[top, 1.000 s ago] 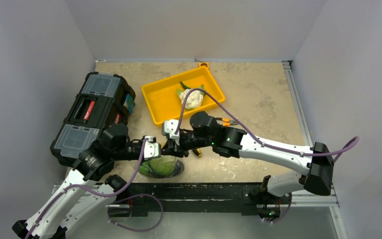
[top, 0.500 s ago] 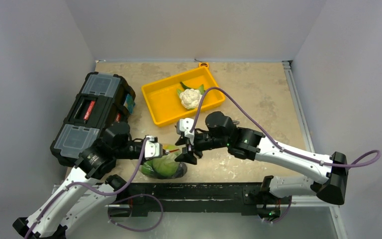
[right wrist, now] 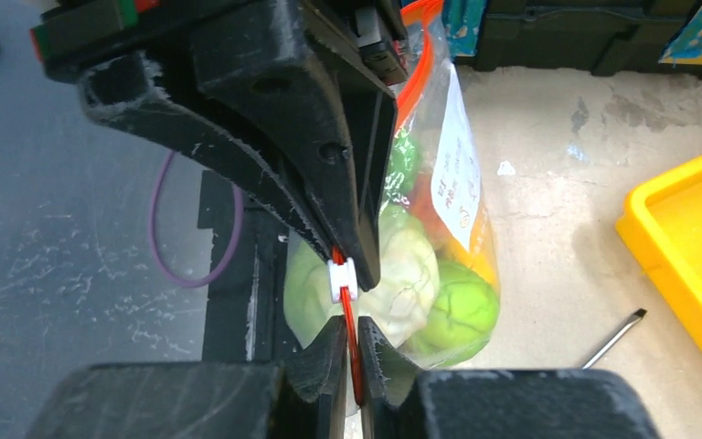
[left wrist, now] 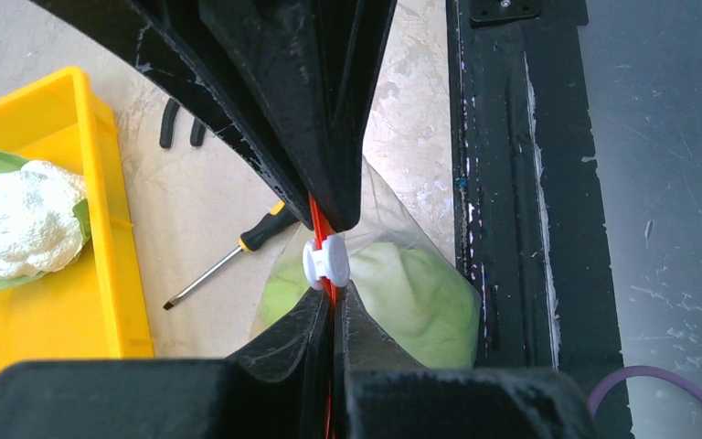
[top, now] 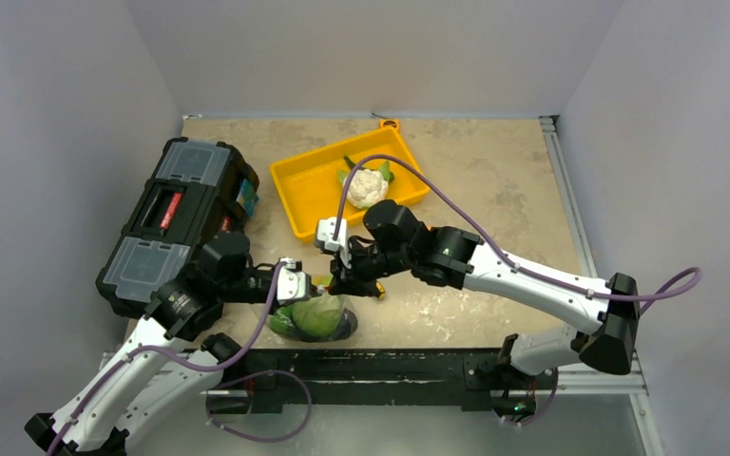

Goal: Place the food in the zip-top bag and seal the zipper
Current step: Zip the zipper food storage bag at the center of the board.

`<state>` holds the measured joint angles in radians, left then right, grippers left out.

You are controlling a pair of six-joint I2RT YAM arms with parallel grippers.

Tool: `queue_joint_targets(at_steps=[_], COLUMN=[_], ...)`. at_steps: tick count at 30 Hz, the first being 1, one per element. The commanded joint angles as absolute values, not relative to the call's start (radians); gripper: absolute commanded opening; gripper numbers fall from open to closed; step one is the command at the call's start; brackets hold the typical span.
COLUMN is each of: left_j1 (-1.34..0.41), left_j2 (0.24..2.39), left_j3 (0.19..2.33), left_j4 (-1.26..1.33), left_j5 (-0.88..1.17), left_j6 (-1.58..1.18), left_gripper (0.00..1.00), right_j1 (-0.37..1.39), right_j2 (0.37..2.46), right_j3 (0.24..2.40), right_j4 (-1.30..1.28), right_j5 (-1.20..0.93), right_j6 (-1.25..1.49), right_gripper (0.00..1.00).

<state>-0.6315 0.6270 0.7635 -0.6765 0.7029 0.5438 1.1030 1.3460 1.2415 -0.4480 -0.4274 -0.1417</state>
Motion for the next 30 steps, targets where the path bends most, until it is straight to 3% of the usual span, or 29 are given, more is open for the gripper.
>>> queue_joint_targets(at_steps=[1,4,8,10,12,20,30], left_j1=[-0.635,-0.635,-0.635,-0.636,-0.635,-0.635,-0.635], left_j2=[0.615,0.618,0.620,0.630,0.647,0.729,0.765], left_j3=[0.782,0.785,0.796,0.808,0.828,0.881,0.910], left_j4=[-0.621,-0.612,-0.602,-0.600,-0.601,-0.540,-0.546], left_j5=[0.740,0.731,0.764,0.776,0.789,0.769,0.773], left_j6=[0.560,0.541,0.489,0.467,0.453,0.362,0.361], left_gripper=[0.00,0.01,0.46,0.61,0.64,0.58,0.23], right_j1=[1.098,1.098,1.100,1.106,1.114,1.130,1.134], right_j2=[1.362,1.364,1.328,1.298,1.270,1.249,1.236], right_j3=[1.312,1.313,1.275,1.243,1.217,1.201,1.199], right_j4=[-0.473,-0.479,-0.442,-0.406,-0.376,-0.351,-0.341], right_j5=[-0.393,-0.371,-0.273,-0.234,-0.210,-0.209,-0.228], right_j6=[-0.133,-0.148,-0.160,-0.156,-0.155,-0.159,-0.146], right_gripper=[0.01,0.00,0.00,0.00,0.00,0.00,0.00])
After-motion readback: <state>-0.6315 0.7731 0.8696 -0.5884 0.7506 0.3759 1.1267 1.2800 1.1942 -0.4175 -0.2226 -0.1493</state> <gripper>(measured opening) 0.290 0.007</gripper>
